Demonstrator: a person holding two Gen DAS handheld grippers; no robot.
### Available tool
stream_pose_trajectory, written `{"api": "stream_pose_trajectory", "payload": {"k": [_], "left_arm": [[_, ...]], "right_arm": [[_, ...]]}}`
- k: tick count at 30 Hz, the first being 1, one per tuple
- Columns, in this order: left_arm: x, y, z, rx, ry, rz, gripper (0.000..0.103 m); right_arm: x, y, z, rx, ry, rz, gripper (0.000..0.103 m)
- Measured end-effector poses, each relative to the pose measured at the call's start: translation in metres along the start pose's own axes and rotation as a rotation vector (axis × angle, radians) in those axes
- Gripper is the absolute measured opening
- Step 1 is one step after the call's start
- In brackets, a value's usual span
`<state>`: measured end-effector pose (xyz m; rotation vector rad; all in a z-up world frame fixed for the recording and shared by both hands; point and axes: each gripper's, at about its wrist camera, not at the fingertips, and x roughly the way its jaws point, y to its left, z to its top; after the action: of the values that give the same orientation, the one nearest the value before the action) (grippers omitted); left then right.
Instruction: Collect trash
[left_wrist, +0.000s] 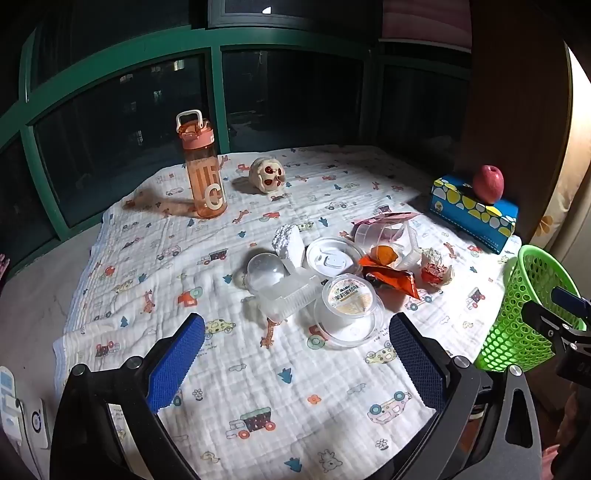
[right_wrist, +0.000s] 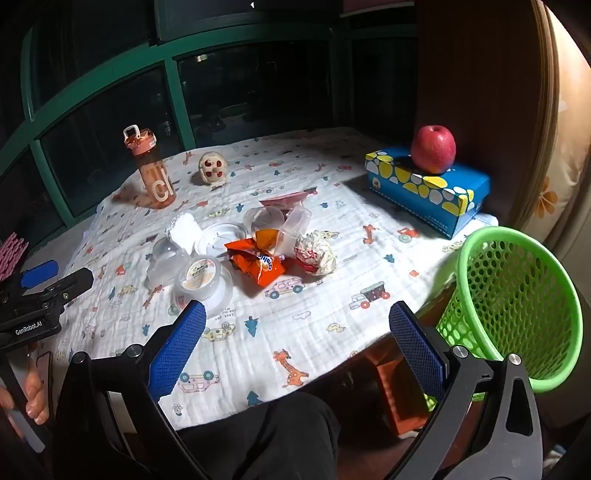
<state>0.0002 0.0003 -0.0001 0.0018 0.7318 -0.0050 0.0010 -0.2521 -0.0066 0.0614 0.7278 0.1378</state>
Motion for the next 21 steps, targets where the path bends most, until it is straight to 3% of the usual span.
{"api": "stream_pose_trajectory", "payload": {"k": [21], "left_arm": [[0.0029, 0.0042, -0.0017, 0.011, 0.0, 0.003, 0.097]], "right_arm": [[0.0019, -0.0013, 0.0006, 0.0, 0.006, -0.002, 0.098]]}}
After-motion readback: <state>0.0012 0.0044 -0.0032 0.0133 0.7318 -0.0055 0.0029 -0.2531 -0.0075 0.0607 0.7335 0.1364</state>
